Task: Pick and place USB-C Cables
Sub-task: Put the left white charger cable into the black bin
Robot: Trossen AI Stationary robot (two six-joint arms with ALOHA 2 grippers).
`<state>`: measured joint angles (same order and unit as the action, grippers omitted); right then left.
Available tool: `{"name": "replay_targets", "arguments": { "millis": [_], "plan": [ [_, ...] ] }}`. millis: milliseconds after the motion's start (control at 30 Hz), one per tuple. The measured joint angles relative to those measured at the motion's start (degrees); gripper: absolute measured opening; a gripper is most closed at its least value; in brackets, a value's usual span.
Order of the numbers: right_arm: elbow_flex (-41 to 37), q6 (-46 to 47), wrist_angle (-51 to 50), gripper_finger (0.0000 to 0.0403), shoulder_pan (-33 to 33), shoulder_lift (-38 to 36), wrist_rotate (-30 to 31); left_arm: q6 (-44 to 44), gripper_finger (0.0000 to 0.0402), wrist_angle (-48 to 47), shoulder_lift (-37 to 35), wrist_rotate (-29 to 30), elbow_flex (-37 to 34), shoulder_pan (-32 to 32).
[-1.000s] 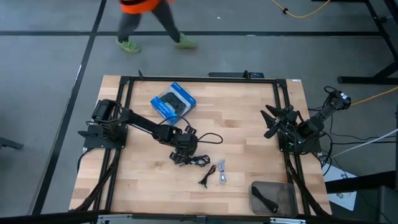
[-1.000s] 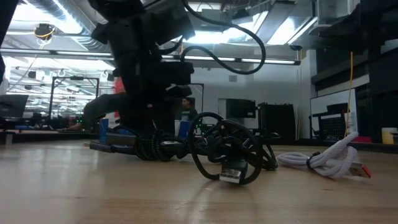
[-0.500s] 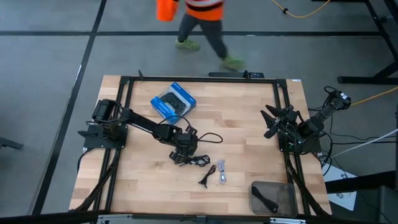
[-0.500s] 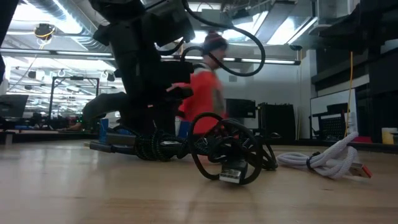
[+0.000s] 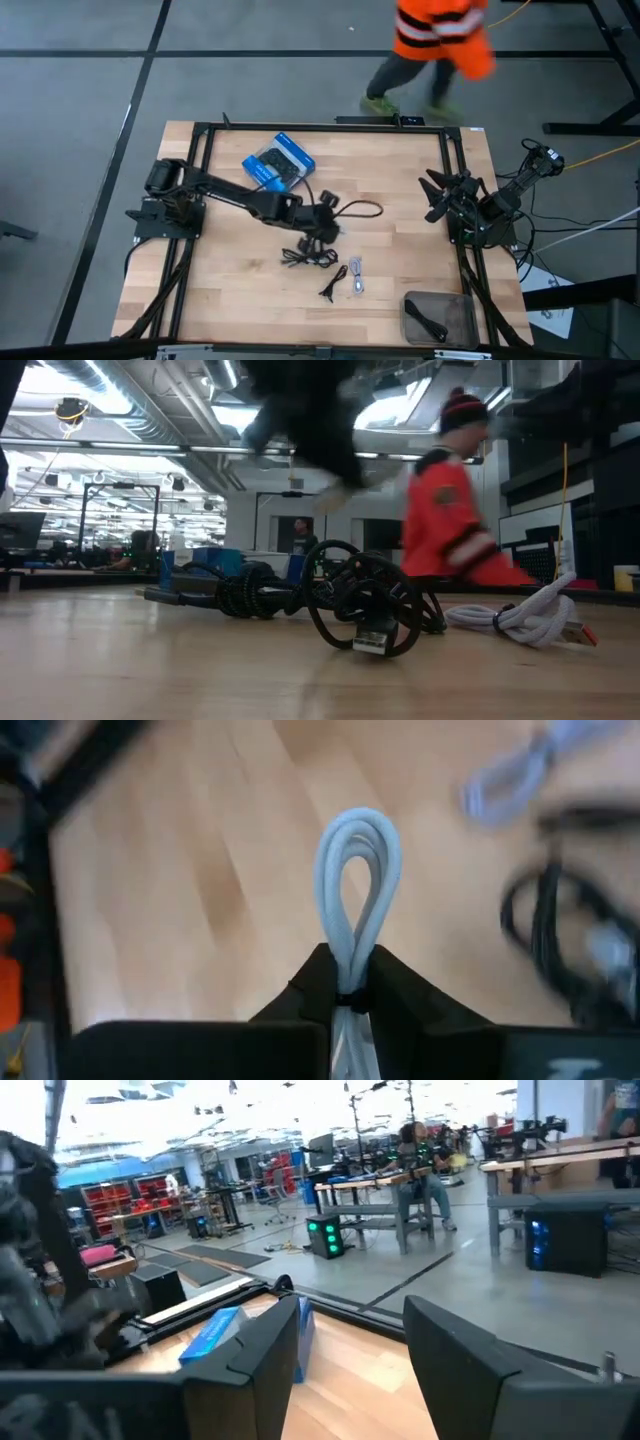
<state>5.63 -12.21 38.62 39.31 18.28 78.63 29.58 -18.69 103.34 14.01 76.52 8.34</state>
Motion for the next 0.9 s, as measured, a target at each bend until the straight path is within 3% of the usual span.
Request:
{"name": "replay_targets", "arguments": {
  "millis": [100,267,367,567,733,900],
  "plan": [
    [0.0,0.1,-1.9,0.0184,0.0,0.0,-4.2,0.2,0.0028,5.0,0.0,-0.6,5.5,0.2],
    [0.0,8.3,-7.6,0.0184,0.0,0.3,-27.5,1.6,0.0028,14.3,1.7,-1.9,9.3,0.4],
    [0.0,13.9,-8.0,0.0184,-0.1,1.7,-34.8,3.8,0.0028,17.3,4.6,-2.1,10.6,0.4],
    [0.0,20.7,-8.3,0.0184,-0.1,6.7,-34.7,5.6,0.0028,18.0,14.0,2.9,19.2,0.4],
    [0.0,24.5,-8.5,0.0184,-0.2,11.9,-26.9,5.3,0.0028,11.9,18.9,11.7,27.4,0.4],
    [0.0,28.4,-7.9,0.0184,-0.4,15.5,-25.3,3.6,0.0028,6.6,20.2,15.6,30.6,0.3]
  ]
}}
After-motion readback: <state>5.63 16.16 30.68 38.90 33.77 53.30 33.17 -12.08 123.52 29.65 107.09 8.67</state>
